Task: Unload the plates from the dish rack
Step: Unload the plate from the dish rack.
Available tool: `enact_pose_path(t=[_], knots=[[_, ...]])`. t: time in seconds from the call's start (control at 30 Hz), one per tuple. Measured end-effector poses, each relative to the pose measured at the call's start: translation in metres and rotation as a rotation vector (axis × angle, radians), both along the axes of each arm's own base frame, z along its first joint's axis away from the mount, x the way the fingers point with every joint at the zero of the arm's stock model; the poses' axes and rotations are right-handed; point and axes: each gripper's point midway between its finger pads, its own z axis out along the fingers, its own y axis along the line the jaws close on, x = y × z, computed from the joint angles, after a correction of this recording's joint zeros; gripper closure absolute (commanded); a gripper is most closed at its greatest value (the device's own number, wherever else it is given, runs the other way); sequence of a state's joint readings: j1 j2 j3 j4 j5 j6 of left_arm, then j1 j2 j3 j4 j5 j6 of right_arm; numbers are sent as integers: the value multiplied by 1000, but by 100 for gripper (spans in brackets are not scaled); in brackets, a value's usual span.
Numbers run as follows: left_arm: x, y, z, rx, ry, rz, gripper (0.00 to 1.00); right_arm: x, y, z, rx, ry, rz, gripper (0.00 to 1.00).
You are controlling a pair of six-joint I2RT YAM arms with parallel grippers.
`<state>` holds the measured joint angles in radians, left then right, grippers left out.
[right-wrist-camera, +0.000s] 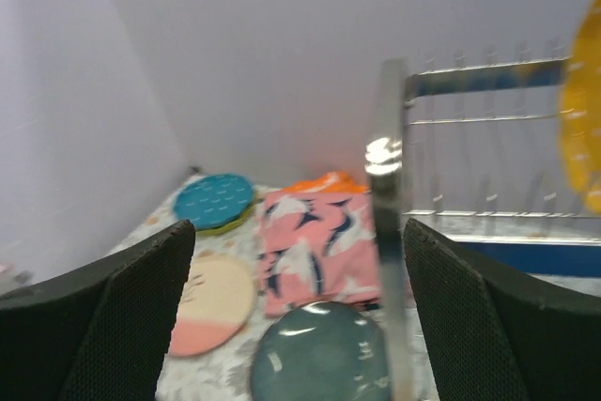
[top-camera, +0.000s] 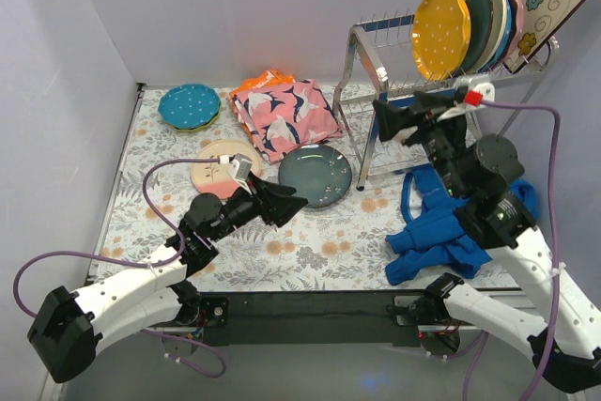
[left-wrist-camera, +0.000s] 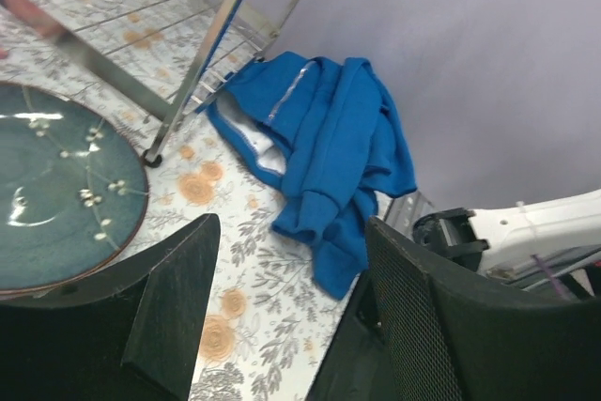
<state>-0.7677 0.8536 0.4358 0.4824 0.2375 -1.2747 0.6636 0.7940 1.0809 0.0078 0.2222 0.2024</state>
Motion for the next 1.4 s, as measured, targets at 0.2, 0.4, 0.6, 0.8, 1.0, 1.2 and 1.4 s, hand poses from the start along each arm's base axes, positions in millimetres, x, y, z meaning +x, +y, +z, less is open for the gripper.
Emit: enact_pose_path(t=[0.2,0.4,0.6,0.8,1.0,1.2,1.4], knots=[[9,8,-20,26,-16,70,38,66,-21,30,-163,-9,-322,2],[9,7,-8,-16,-39,66,38,128,-47,11,-378,97,-506,3],[7,7,-3,-39,-45,58,38,134,-93,38,-392,110,-600,3],[4,9,2,-56,-50,54,38,128,-120,55,-366,84,-631,2],[3,10,-1,-56,-48,53,38,143,-128,46,-379,105,-603,2],[1,7,-1,-65,-40,36,38,168,-125,33,-386,140,-569,2],[1,5,-4,-62,-25,25,38,188,-129,18,-406,180,-585,2]])
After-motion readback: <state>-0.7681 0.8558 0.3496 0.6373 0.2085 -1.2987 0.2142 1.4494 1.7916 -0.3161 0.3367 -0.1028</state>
